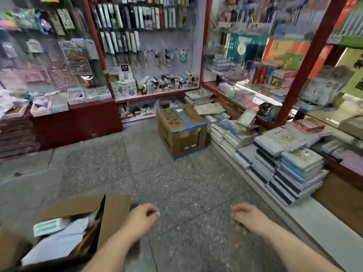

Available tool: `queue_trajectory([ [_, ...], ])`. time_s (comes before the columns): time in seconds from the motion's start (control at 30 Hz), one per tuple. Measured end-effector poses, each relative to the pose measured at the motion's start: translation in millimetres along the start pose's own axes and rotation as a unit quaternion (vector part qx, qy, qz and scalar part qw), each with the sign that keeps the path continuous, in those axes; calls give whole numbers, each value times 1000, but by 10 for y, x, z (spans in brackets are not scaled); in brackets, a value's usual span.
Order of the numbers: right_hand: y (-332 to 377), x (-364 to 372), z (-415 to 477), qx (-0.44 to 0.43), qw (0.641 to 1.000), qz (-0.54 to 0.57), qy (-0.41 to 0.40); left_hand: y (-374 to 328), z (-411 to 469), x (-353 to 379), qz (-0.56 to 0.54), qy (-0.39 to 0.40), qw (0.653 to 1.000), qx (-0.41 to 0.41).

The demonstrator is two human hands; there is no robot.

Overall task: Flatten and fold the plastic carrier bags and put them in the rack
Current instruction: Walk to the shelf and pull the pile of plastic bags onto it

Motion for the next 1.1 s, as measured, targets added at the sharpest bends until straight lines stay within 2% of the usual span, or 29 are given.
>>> queue_trajectory([
  [0.13,335,-642,828,-51,997,-51,-22,-224,721,-200,-39,-60,997,-1],
  [0.3,1126,-1505,1763,-136,990,-28,-20,-614,1482,-431,-63,-77,995,-25],
  [0.43,1803,-1815,2455,-207,978,-37,-17,-692,1952,-682,-112,-89,988,-55],
  [0.6,2735,-1828,3284,-240,964,-102,45,-535,2409,-1093,-72,-43,990,-115],
  [0.73,3691,-1908,3945,-283,952,-116,2,-458,3059,-1833,-108,-131,981,-97],
  [0.87,4625,-1619,4580,-322,931,-171,20,-324,3687,-2722,-155,-243,954,-83],
  [1.1,6285,-898,5498,-410,864,-281,76,91,4507,-4085,-173,-308,930,-106],
])
Point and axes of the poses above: each hand's wrist, its own z-axis towards the middle knuckle, its own x-axis out of the palm, y = z × x, the point moved 6 cm from there along z, towards the middle knuckle, and after that the axes turned 12 degrees about -z, right-handed, at the moved point
